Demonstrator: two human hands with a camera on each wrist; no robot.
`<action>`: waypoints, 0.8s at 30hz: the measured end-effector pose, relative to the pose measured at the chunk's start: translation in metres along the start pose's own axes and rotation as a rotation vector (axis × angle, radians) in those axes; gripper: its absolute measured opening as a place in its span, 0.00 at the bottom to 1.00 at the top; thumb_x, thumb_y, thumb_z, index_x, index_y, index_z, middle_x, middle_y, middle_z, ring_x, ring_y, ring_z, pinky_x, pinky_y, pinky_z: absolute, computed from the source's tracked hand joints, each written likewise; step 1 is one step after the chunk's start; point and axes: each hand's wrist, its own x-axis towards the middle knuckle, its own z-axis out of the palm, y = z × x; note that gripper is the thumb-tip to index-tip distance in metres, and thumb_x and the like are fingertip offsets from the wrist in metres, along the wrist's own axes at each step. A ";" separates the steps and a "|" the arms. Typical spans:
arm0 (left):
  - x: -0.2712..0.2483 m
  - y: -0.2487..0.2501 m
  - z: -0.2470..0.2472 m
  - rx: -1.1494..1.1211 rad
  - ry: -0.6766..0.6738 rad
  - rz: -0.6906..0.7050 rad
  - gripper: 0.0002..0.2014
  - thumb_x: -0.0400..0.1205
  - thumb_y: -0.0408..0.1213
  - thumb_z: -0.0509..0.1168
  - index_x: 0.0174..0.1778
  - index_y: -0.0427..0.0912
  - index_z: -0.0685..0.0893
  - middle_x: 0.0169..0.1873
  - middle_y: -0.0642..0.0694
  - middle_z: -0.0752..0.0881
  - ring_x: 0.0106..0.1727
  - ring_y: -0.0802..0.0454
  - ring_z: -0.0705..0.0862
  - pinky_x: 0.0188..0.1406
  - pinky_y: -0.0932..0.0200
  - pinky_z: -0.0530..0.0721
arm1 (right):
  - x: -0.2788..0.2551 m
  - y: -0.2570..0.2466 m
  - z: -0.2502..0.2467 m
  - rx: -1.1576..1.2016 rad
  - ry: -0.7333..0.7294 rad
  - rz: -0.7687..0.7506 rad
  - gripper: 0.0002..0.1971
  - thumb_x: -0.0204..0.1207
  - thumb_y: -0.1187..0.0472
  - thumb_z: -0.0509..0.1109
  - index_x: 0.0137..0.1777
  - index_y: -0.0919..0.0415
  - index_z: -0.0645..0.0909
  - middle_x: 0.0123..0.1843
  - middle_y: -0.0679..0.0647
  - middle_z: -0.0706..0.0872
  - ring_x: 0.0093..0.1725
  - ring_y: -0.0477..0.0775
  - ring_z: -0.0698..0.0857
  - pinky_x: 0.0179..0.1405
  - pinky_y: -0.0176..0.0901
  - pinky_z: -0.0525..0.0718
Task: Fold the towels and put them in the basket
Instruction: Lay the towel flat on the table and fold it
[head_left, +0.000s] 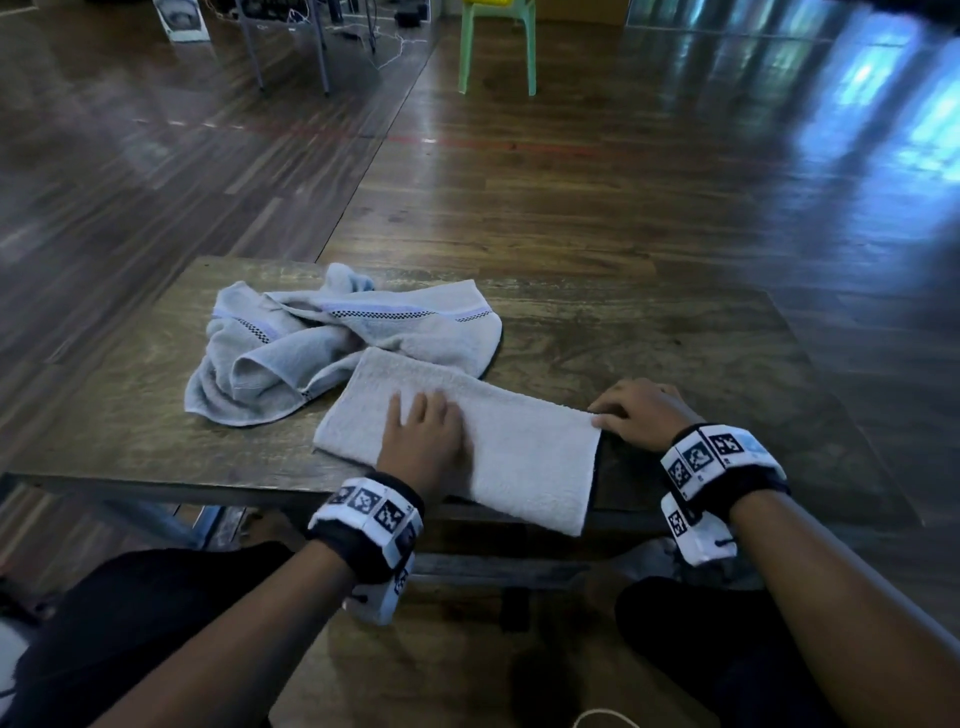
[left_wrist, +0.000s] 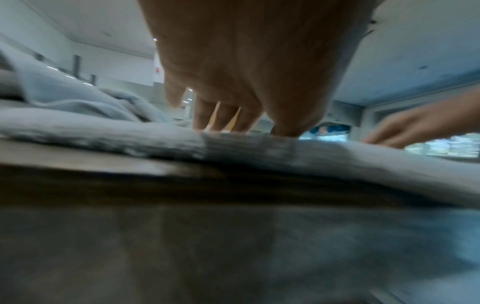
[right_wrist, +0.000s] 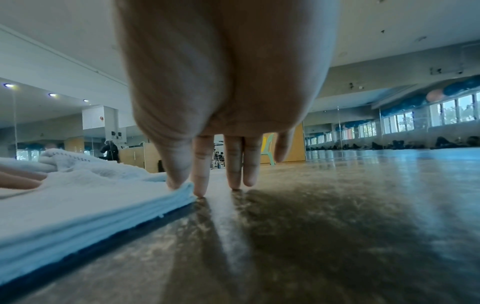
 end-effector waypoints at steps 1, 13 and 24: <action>-0.007 0.016 0.001 -0.056 0.046 0.110 0.23 0.83 0.49 0.52 0.72 0.44 0.69 0.76 0.42 0.67 0.78 0.44 0.64 0.78 0.38 0.49 | 0.000 0.000 -0.001 0.018 0.002 0.000 0.15 0.77 0.43 0.63 0.60 0.42 0.83 0.64 0.47 0.82 0.68 0.51 0.76 0.71 0.59 0.68; -0.039 0.086 0.029 -0.162 0.236 0.487 0.29 0.57 0.55 0.78 0.53 0.50 0.84 0.51 0.53 0.85 0.54 0.52 0.82 0.51 0.49 0.82 | 0.008 -0.007 0.005 0.099 0.039 0.013 0.11 0.72 0.48 0.72 0.52 0.48 0.86 0.54 0.52 0.82 0.58 0.54 0.80 0.56 0.49 0.78; -0.044 0.091 0.012 -0.362 0.367 0.472 0.11 0.72 0.50 0.61 0.44 0.52 0.85 0.42 0.56 0.85 0.41 0.55 0.83 0.46 0.60 0.70 | 0.006 -0.005 -0.002 0.476 0.035 0.088 0.07 0.69 0.59 0.72 0.43 0.55 0.77 0.39 0.50 0.82 0.38 0.50 0.80 0.39 0.44 0.78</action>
